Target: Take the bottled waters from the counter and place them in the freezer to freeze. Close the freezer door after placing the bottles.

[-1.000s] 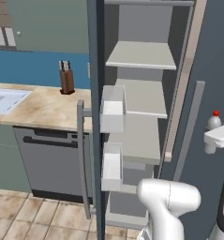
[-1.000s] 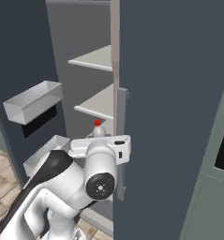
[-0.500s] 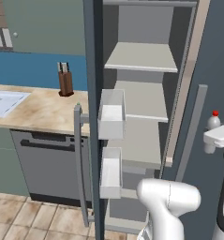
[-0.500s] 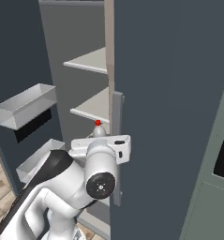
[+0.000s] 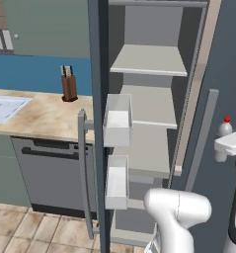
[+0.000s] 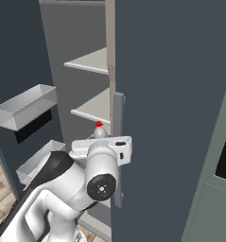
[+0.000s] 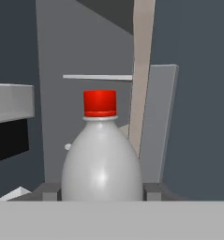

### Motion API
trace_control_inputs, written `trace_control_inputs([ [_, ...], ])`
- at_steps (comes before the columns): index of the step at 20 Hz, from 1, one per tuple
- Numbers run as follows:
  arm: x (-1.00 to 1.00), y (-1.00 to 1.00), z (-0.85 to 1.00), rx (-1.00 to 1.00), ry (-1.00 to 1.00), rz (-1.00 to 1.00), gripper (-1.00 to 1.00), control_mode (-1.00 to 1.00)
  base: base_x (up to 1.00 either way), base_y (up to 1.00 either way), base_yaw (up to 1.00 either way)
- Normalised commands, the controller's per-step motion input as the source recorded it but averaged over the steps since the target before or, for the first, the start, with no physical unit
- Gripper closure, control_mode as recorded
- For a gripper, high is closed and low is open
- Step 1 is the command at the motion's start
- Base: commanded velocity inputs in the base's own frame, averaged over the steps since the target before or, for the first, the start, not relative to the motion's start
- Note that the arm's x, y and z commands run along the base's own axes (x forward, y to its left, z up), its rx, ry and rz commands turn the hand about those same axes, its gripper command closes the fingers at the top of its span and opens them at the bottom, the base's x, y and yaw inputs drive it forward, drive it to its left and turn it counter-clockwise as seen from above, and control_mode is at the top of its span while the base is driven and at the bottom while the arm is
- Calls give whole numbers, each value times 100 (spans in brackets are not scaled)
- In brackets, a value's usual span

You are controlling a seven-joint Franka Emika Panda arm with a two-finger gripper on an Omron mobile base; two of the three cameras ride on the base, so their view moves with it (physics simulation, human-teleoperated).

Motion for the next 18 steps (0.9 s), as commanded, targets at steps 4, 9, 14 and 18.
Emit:
trace_control_inputs([
  [4,0,0,0,0,0,0,100,100,0,0,0],
  [9,0,27,0,-1,0,-3,100,-100,0,0,0],
  [14,9,43,39,-10,1,-22,100,-100,0,0,0],
  [18,1,59,71,-2,-1,-34,100,-100,0,0,0],
])
